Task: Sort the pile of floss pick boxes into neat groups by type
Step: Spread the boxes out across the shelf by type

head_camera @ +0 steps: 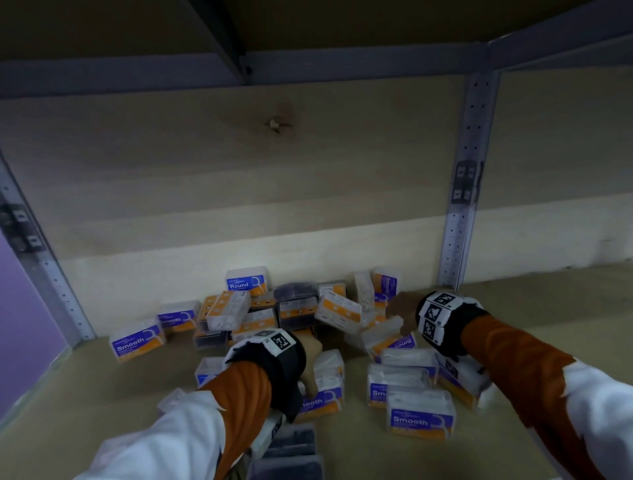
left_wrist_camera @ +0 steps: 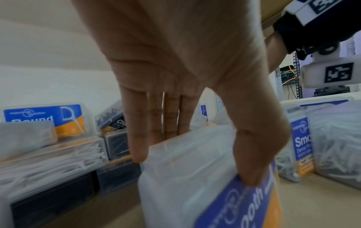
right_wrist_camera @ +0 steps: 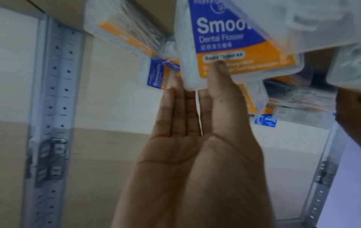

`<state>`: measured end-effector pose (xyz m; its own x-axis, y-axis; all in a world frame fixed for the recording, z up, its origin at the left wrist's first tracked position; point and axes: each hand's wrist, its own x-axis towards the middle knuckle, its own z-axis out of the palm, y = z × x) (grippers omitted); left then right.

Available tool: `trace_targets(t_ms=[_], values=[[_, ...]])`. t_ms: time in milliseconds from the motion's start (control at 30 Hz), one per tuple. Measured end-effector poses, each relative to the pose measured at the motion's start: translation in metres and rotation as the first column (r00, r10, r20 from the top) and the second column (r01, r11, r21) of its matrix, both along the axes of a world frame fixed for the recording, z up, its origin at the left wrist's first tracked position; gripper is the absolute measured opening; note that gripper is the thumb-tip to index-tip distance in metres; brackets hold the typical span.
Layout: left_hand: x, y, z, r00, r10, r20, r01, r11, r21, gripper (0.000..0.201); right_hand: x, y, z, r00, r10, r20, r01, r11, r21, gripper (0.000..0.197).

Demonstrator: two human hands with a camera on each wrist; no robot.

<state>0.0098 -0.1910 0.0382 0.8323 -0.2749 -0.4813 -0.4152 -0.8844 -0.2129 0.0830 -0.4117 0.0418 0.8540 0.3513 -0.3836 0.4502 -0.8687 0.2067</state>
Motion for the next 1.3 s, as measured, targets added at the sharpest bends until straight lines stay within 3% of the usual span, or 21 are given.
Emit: trace_targets(t_ms=[233, 467, 767, 867, 1067, 1300], values=[[-0.002, -0.021, 0.004, 0.999, -0.032, 0.017, 0.033, 0.998, -0.062, 0.072, -0.016, -0.029, 0.005, 0.986, -0.165, -0.001, 0.165, 0.986, -0.014, 0.057], [-0.002, -0.039, 0.004, 0.998, -0.048, 0.045, 0.053, 0.993, -0.108, 0.079, -0.023, -0.034, 0.001, 0.978, -0.199, -0.055, 0.199, 0.980, 0.002, 0.051], [0.001, -0.027, 0.002, 0.999, -0.012, -0.047, -0.004, 0.949, -0.316, 0.082, -0.025, -0.037, 0.000, 0.966, -0.248, -0.070, 0.252, 0.967, 0.042, 0.054], [0.006, -0.017, 0.004, 0.997, -0.049, -0.061, 0.022, 0.925, -0.380, 0.071, -0.024, -0.032, 0.004, 0.968, -0.239, -0.076, 0.242, 0.970, 0.030, 0.056], [0.026, 0.007, 0.013, 0.986, -0.041, 0.159, 0.101, 0.914, -0.394, 0.051, -0.017, -0.004, 0.009, 0.995, -0.088, -0.040, 0.092, 0.986, 0.139, 0.058], [0.057, 0.011, 0.029, 0.932, 0.049, 0.360, 0.037, 0.973, -0.227, 0.039, 0.009, 0.041, 0.000, 0.998, -0.049, -0.025, 0.053, 0.976, 0.211, 0.074]])
